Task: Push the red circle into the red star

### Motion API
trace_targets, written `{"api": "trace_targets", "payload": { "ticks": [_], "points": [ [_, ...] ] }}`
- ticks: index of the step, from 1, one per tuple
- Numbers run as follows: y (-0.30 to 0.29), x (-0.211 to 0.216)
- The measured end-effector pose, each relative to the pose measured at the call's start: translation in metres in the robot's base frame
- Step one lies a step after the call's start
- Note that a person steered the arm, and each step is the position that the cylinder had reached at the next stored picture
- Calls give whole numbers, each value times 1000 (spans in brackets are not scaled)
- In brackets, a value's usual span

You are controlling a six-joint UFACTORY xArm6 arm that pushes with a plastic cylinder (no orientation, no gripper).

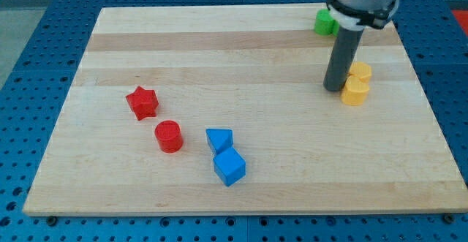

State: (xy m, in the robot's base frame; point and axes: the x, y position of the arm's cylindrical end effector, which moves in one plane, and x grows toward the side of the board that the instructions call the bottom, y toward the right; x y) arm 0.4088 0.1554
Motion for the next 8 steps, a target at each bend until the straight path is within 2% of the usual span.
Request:
{"api": "trace_targets", "payload": {
  "ticks": [2,5,8],
  "points": [
    [5,-1],
    [-136,2],
    [-240,-6]
  ]
}}
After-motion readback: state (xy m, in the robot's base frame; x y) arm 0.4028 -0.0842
